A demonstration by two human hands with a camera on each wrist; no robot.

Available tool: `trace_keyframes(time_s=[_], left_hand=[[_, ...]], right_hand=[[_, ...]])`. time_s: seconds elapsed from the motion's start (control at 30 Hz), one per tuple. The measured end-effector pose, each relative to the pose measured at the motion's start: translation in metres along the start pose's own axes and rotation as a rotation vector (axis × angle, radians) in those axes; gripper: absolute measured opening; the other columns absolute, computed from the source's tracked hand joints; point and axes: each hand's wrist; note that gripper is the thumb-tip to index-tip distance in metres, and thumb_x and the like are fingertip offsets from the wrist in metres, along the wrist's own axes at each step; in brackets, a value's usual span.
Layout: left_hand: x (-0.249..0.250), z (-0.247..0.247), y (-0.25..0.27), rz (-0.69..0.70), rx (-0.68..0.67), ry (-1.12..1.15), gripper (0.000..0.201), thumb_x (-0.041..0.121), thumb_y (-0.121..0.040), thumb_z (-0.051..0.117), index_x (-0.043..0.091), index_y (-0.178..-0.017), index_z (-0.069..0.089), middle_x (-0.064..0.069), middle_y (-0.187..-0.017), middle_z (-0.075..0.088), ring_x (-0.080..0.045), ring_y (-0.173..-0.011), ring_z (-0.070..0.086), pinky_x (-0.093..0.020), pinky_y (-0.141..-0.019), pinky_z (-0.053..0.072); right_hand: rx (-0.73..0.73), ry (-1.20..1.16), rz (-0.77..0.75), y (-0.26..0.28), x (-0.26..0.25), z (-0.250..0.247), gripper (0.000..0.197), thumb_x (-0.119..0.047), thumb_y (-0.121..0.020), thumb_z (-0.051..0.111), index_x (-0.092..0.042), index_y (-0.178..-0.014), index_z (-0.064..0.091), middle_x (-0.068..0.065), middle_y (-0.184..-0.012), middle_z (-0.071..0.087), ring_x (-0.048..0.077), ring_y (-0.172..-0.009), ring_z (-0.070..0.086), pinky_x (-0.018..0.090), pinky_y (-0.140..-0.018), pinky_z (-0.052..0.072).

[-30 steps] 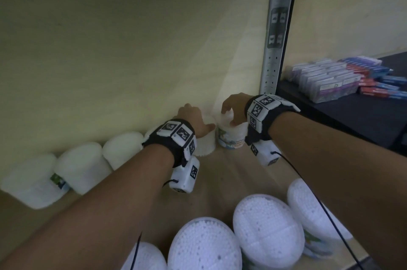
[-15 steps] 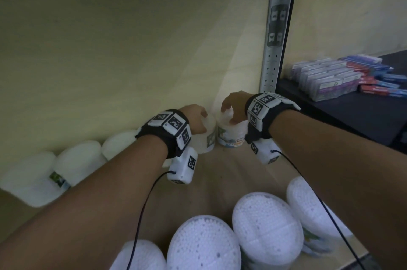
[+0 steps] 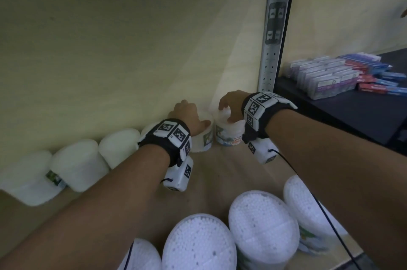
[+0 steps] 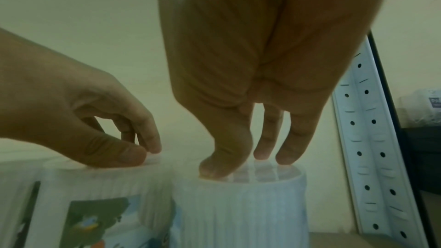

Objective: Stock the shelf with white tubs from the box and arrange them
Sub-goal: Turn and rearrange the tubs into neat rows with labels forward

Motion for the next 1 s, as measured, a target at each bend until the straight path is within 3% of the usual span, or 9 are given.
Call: trace_keyframes(time_s=[0.23, 0.4, 0.57, 0.67, 0.8, 0.9, 1.0], left_hand=[[-0.002, -0.009, -0.001, 0.071, -0.086, 0.000, 0.060, 0.043, -0.089, 0.059, 0.009, -0.137, 0.047, -0.014, -0.139, 0.041, -0.031, -0.125, 0.047, -0.038, -0.102, 0.043], [-0.005, -0.014, 0.002, 0.121, -0.132, 0.019, 0.058, 0.034, -0.091, 0.060, 0.013, -0.142, 0.043, -0.009, -0.146, 0.040, -0.027, -0.129, 0.046, -0.034, -0.104, 0.040], [-0.005, -0.018, 0.003, 0.198, -0.201, 0.013, 0.055, 0.011, -0.092, 0.056, 0.018, -0.144, 0.040, -0.005, -0.149, 0.038, -0.024, -0.135, 0.041, -0.032, -0.107, 0.038], [-0.004, -0.017, 0.004, 0.189, -0.147, 0.092, 0.059, 0.002, -0.085, 0.053, 0.019, -0.140, 0.043, -0.005, -0.146, 0.040, -0.025, -0.133, 0.041, -0.036, -0.108, 0.040], [0.001, -0.012, 0.004, 0.092, 0.052, 0.126, 0.047, 0.028, -0.089, 0.057, 0.010, -0.131, 0.049, -0.011, -0.135, 0.046, -0.028, -0.124, 0.046, -0.042, -0.104, 0.042], [0.003, -0.006, 0.003, 0.003, 0.009, 0.021, 0.061, 0.048, -0.089, 0.054, 0.005, -0.131, 0.048, -0.016, -0.135, 0.043, -0.033, -0.125, 0.044, -0.043, -0.103, 0.042], [0.002, -0.003, 0.000, -0.002, -0.036, -0.057, 0.064, 0.054, -0.087, 0.055, 0.003, -0.125, 0.053, -0.019, -0.132, 0.045, -0.035, -0.121, 0.046, -0.042, -0.100, 0.044]], right_hand=[[0.009, -0.065, 0.001, 0.001, 0.002, 0.001, 0.050, -0.014, -0.091, 0.061, -0.007, -0.139, 0.048, 0.011, -0.145, 0.044, 0.028, -0.130, 0.047, 0.031, -0.105, 0.039], [0.016, -0.068, 0.000, 0.003, 0.002, 0.001, 0.055, -0.015, -0.088, 0.066, -0.009, -0.140, 0.046, 0.009, -0.147, 0.042, 0.027, -0.132, 0.046, 0.031, -0.105, 0.038], [-0.009, -0.115, 0.016, 0.000, 0.001, 0.000, 0.050, -0.012, -0.092, 0.060, -0.006, -0.140, 0.046, 0.010, -0.147, 0.043, 0.026, -0.133, 0.045, 0.028, -0.106, 0.037], [-0.012, -0.142, 0.024, 0.000, 0.002, 0.000, 0.046, -0.011, -0.093, 0.057, -0.005, -0.138, 0.048, 0.010, -0.146, 0.045, 0.026, -0.132, 0.046, 0.028, -0.105, 0.037], [0.008, -0.155, 0.022, 0.001, 0.002, 0.002, 0.049, -0.011, -0.092, 0.060, -0.007, -0.139, 0.047, 0.009, -0.148, 0.042, 0.026, -0.132, 0.045, 0.028, -0.105, 0.037], [0.003, -0.168, 0.018, 0.000, 0.003, 0.002, 0.049, -0.011, -0.091, 0.061, -0.007, -0.138, 0.048, 0.009, -0.147, 0.042, 0.026, -0.132, 0.046, 0.028, -0.104, 0.038], [0.006, -0.210, 0.033, -0.001, 0.004, 0.003, 0.048, -0.011, -0.093, 0.059, -0.006, -0.139, 0.047, 0.009, -0.147, 0.043, 0.026, -0.132, 0.046, 0.027, -0.104, 0.037]])
Point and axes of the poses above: each hand's wrist, its own y-axis away from the middle knuckle, its own z-axis out of the palm, x = y × z
